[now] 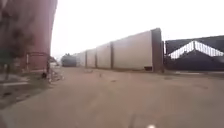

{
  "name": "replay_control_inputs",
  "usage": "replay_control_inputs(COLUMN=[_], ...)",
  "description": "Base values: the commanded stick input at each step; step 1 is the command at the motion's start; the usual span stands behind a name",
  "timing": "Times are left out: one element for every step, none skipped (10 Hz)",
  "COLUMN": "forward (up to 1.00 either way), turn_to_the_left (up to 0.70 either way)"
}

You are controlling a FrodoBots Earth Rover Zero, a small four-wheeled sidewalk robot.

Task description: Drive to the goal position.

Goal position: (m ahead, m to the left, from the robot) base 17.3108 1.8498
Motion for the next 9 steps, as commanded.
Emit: replay_control_inputs(forward=[0.70, 0.70, 0.70, 0.70, 0.70, 0.70, 0.70, 0.70, 0.70], turn_to_the_left=[0.00, 0.02, 0.02, 0.02, 0.03, 0.02, 0.02, 0.02, 0.02])
